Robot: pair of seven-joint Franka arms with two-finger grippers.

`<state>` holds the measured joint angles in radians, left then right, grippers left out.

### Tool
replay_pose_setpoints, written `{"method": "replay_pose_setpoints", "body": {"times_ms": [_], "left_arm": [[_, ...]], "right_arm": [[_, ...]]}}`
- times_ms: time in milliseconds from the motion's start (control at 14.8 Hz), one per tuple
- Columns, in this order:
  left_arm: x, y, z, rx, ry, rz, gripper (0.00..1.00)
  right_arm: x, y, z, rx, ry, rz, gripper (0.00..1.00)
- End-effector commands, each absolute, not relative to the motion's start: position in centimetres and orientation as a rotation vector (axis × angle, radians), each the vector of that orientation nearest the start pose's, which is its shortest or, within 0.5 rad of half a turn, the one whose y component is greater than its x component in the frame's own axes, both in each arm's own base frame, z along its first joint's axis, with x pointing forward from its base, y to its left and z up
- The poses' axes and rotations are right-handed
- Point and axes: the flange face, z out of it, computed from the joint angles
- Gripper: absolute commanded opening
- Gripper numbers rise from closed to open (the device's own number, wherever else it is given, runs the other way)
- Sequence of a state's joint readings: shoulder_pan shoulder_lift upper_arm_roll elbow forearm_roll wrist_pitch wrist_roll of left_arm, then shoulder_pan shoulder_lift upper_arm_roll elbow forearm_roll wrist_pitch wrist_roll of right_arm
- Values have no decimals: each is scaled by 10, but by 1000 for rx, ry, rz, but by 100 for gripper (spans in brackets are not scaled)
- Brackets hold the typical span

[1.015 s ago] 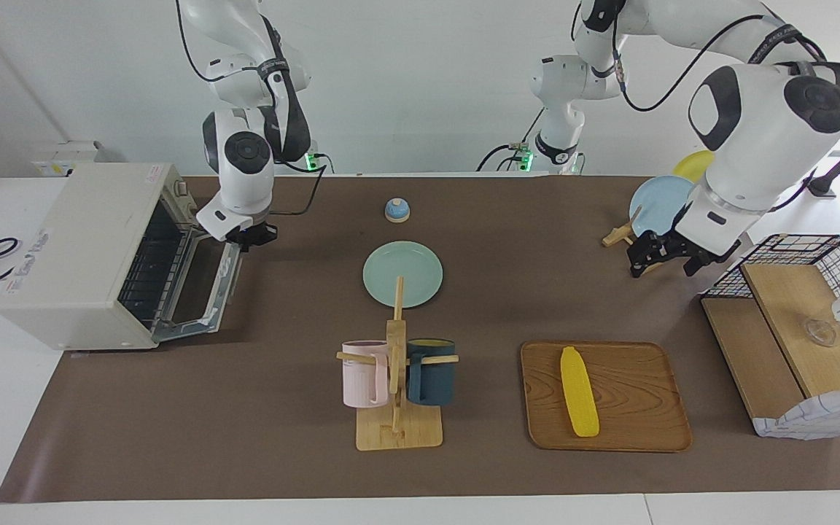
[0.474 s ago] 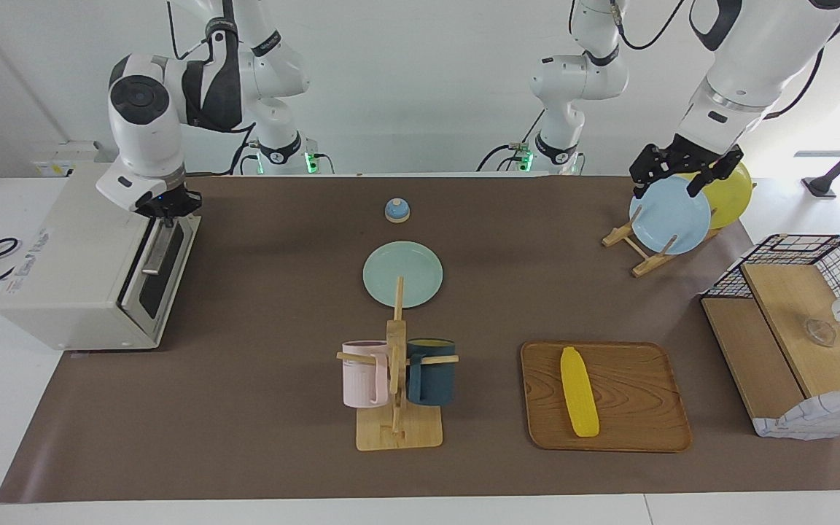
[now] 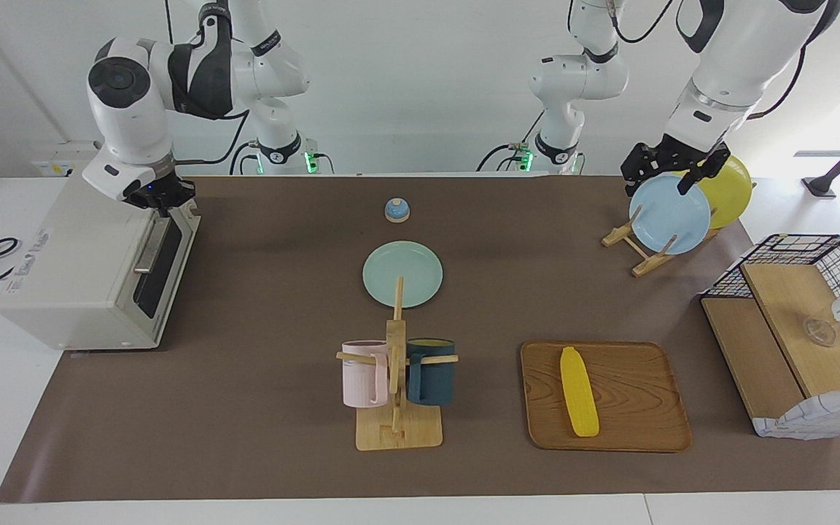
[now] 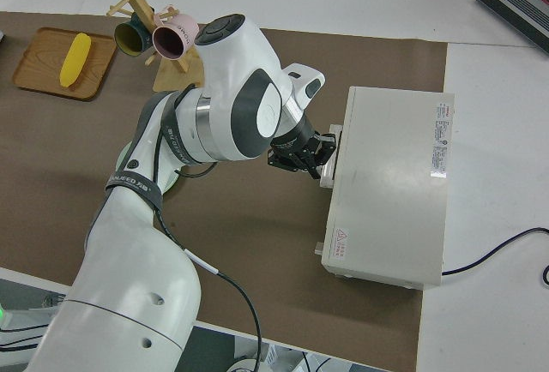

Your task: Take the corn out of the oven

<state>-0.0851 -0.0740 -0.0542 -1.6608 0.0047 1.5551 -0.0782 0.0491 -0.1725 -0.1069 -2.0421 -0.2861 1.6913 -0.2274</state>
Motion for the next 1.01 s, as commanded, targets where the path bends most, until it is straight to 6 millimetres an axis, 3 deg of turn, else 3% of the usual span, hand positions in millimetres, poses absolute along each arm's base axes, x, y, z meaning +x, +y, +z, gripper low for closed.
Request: {"method": "replay_pose_setpoints", "body": {"times_ms": [0,68,135,203,406,609,812,947], "left_arm": [[533,-73,627,-3148,102,21,100],[534,-72,627,-3159,95,18,100],[532,-72,625,-3159,95,30,100],[532,-72,622,-3157,97,44,100],[532,-75,620,-3153,104,49,100],[532,-78,622,-3145,125,42,100],[532,-80,623,-3142,130,47,100],[532,-79,624,-3144,128,45,100]], "right_arm": [[493,-45,551,-3233,-363,298,15],[495,-37,557,-3177,-340,285,44],[496,-32,568,-3126,-284,256,78],[498,-28,574,-3104,-238,246,100],[499,-21,604,-3089,-223,261,100],[502,-13,621,-3097,-193,248,100],[520,-11,600,-3092,-168,356,100],[536,-5,612,-3112,-133,355,100]]}}
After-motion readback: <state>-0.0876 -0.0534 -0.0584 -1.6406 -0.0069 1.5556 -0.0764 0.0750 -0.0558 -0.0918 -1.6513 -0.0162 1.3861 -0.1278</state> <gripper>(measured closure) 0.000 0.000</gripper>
